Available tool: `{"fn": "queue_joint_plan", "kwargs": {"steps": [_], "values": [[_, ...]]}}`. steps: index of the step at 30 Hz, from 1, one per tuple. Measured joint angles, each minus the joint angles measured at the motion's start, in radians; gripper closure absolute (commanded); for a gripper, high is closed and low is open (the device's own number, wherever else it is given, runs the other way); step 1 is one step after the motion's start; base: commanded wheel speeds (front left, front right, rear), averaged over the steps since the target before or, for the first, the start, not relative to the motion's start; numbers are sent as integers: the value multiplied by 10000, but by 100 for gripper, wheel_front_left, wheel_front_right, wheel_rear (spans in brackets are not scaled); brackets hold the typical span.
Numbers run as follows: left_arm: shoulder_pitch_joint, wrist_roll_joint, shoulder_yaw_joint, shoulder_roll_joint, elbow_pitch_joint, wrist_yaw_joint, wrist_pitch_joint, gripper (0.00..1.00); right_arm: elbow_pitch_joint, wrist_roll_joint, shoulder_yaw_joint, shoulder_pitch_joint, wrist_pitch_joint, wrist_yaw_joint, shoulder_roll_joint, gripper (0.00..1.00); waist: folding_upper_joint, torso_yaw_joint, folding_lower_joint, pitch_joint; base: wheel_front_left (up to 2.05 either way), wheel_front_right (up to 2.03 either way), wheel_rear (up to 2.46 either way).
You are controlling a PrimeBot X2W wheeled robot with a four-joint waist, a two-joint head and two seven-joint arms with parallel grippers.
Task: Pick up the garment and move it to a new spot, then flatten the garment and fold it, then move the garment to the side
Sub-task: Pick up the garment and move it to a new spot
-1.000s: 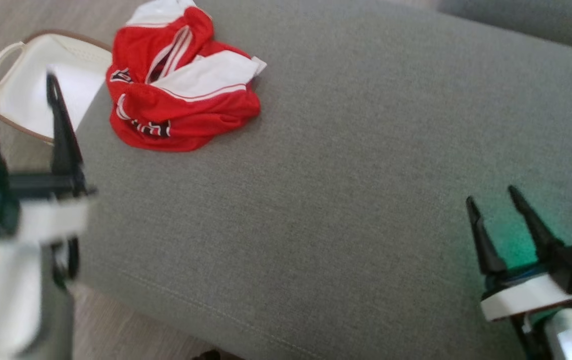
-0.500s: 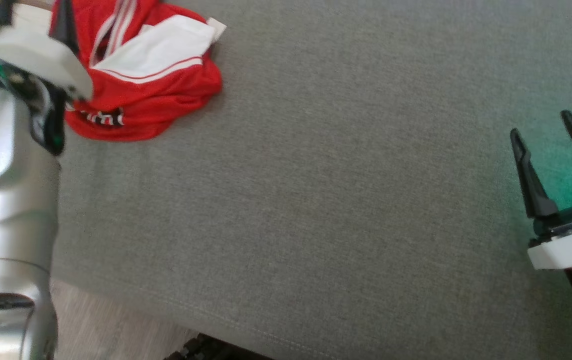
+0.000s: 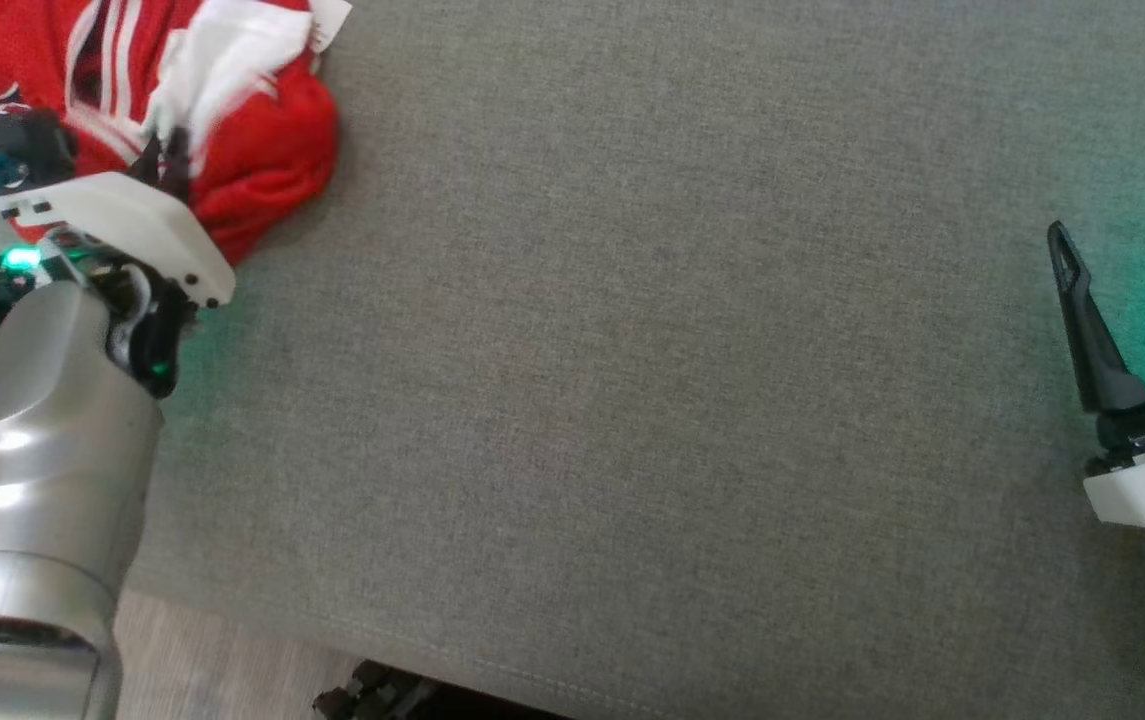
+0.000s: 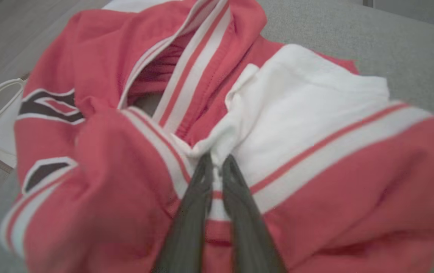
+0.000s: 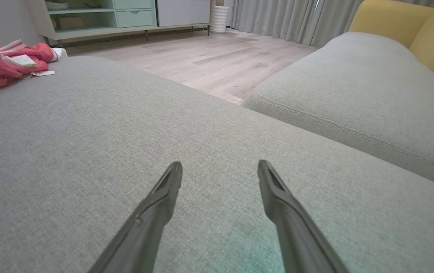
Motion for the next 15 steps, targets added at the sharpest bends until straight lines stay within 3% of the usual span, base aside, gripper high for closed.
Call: {"fn": "queue_joint_plan", "kwargs": {"steps": [9,15], "values": [[-275,-27,-1498,878,-297,-2,-2635,100,278,2,249,-319,-213,0,75,0,0,-81,1,-247,0,0,0],[-1359,857,-2936,1569,-1139,-2,-3281,100,1290,79,606,-393,-1005,0,849,0,0,-315,0,-1255,0,0,0]]}}
